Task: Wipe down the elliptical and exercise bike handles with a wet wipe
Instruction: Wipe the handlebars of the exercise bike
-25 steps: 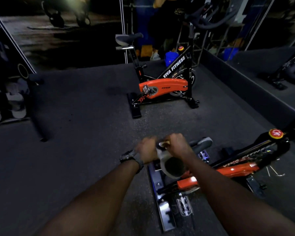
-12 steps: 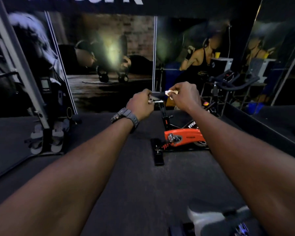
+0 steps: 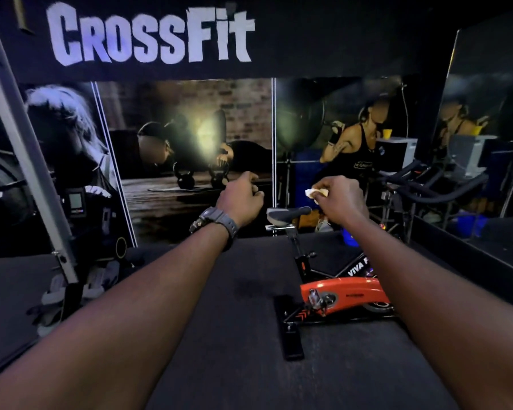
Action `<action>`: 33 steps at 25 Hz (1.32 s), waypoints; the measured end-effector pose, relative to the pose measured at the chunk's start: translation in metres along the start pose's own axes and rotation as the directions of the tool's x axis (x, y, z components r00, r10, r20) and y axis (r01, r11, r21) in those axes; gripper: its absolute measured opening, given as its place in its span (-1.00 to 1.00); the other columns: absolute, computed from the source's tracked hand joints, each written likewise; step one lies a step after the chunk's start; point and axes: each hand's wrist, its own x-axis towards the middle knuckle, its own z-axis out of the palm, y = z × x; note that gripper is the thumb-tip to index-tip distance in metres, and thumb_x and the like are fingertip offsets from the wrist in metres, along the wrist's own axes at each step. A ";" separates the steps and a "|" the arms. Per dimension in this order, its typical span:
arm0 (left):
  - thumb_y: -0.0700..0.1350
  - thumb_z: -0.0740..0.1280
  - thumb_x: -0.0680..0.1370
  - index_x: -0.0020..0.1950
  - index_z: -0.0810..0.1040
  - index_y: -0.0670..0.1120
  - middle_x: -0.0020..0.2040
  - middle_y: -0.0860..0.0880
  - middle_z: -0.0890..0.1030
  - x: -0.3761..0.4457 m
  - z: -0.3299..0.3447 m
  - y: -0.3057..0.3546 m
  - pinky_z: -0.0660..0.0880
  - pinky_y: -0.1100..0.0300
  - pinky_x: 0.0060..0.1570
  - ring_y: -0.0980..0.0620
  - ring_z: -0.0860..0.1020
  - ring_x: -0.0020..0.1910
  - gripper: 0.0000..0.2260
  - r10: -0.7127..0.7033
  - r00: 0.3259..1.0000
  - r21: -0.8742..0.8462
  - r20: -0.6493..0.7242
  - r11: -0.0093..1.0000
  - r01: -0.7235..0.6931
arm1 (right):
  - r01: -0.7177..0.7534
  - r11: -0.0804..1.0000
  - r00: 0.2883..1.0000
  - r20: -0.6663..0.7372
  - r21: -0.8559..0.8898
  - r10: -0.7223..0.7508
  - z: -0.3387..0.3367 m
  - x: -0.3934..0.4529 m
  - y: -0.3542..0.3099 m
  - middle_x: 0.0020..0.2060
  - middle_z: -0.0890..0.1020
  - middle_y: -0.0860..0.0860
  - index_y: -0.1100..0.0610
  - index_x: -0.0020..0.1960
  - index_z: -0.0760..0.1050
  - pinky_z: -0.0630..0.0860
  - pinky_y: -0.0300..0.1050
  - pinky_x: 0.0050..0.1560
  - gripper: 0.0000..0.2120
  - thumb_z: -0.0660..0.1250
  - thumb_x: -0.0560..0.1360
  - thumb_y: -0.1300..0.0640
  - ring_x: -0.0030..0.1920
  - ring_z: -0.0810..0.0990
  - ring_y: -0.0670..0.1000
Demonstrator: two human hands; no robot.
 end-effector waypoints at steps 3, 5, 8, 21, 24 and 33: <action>-0.05 0.35 0.55 0.30 0.48 -0.04 0.05 0.01 0.64 0.049 0.034 -0.019 0.54 0.03 0.10 -0.07 0.60 0.06 -0.68 -0.021 1.000 -0.011 0.020 1.000 0.021 | 0.031 1.000 0.998 0.046 -0.003 -0.031 0.045 0.042 0.011 -0.08 0.70 0.05 -0.06 -0.02 0.67 0.61 -0.02 -0.09 -0.88 0.42 0.46 0.08 -0.08 0.66 0.12; -0.05 0.34 0.55 0.30 0.47 -0.04 0.05 0.02 0.64 0.078 0.054 -0.038 0.55 0.03 0.10 -0.06 0.59 0.06 -0.67 -0.048 0.999 -0.030 0.022 0.998 0.049 | 0.050 0.998 0.995 0.083 -0.023 -0.048 0.070 0.064 0.015 -0.06 0.70 0.05 -0.06 0.00 0.67 0.61 -0.01 -0.07 -0.85 0.41 0.46 0.11 -0.06 0.65 0.13; -0.07 0.34 0.56 0.35 0.46 -0.07 0.10 0.02 0.64 0.123 0.087 -0.070 0.54 0.02 0.13 -0.06 0.59 0.11 -0.64 -0.084 0.996 -0.102 0.001 0.991 0.084 | 0.054 0.997 0.996 0.077 -0.049 -0.050 0.104 0.108 0.029 -0.07 0.70 0.06 -0.05 0.02 0.66 0.60 -0.01 -0.07 -0.83 0.39 0.46 0.11 -0.05 0.65 0.15; -0.05 0.33 0.56 0.35 0.44 -0.02 0.18 0.02 0.61 0.356 0.236 -0.181 0.50 0.14 0.04 -0.08 0.58 0.15 -0.64 0.023 0.984 -0.112 0.179 0.994 -0.003 | -0.011 0.991 0.991 0.133 -0.131 0.029 0.285 0.307 0.097 -0.06 0.71 -0.09 -0.12 -0.02 0.67 0.58 -0.09 -0.05 -0.85 0.38 0.47 0.05 -0.01 0.66 0.03; -0.07 0.33 0.57 0.37 0.44 -0.03 0.20 0.01 0.62 0.398 0.273 -0.160 0.50 0.11 0.11 -0.08 0.56 0.19 -0.63 0.091 0.976 -0.132 0.199 0.989 -0.065 | -0.055 0.986 0.992 0.106 -0.156 0.072 0.284 0.334 0.134 -0.10 0.72 -0.07 -0.12 -0.03 0.67 0.58 -0.09 -0.06 -0.84 0.37 0.45 0.07 -0.03 0.66 0.04; -0.08 0.36 0.53 0.31 0.48 -0.03 0.13 -0.01 0.63 0.477 0.467 0.068 0.54 -0.02 0.12 -0.09 0.59 0.13 -0.65 0.423 0.867 -0.371 0.264 0.874 -0.314 | -0.329 0.921 0.928 -0.255 -0.210 0.273 0.132 0.404 0.360 -0.13 0.71 0.09 -0.04 -0.04 0.69 0.58 -0.04 -0.06 -0.84 0.38 0.43 0.00 -0.01 0.65 0.15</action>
